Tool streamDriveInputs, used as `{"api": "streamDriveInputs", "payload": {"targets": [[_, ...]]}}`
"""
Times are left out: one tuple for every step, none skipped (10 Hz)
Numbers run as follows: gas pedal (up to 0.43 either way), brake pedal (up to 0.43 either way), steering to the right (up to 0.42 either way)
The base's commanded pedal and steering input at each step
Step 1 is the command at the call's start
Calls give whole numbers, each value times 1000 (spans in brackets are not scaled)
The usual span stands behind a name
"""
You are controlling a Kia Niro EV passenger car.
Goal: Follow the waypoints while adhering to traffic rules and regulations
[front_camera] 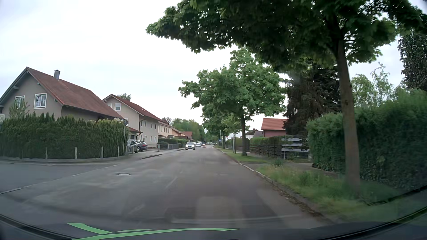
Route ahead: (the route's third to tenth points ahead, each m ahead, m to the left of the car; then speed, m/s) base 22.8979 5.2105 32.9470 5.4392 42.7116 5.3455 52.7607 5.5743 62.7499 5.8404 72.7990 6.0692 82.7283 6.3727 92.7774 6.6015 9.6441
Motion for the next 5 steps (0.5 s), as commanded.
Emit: {"api": "streamDriveInputs", "payload": {"targets": [[67, 0, -1], [67, 0, -2], [67, 0, -1], [67, 0, -2], [67, 0, -2]]}}
